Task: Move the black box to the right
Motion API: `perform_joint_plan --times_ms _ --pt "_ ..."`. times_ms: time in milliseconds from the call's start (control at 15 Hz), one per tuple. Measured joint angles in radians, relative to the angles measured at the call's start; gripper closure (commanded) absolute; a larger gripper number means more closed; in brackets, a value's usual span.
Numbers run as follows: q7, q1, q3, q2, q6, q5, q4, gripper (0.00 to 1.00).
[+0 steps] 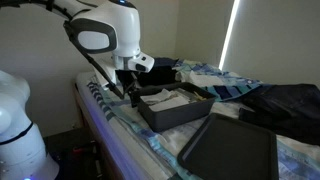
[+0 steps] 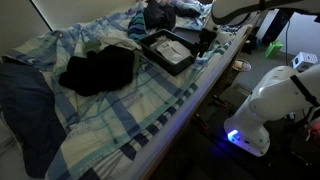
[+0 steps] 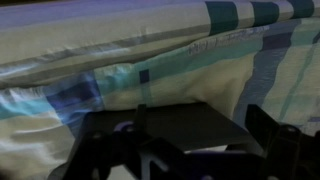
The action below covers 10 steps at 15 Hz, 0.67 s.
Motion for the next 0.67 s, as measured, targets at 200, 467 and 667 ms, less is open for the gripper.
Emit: perform_joint_plan --times_ms 200,467,667 --pt "0.000 -0.001 0.001 0.000 0.000 0.000 0.000 0.00" --pt "0.001 -0.004 0.002 0.004 -0.001 0.000 0.000 0.00" --pt "0.030 -0.010 0.017 0.014 -0.001 0.000 0.003 0.00"
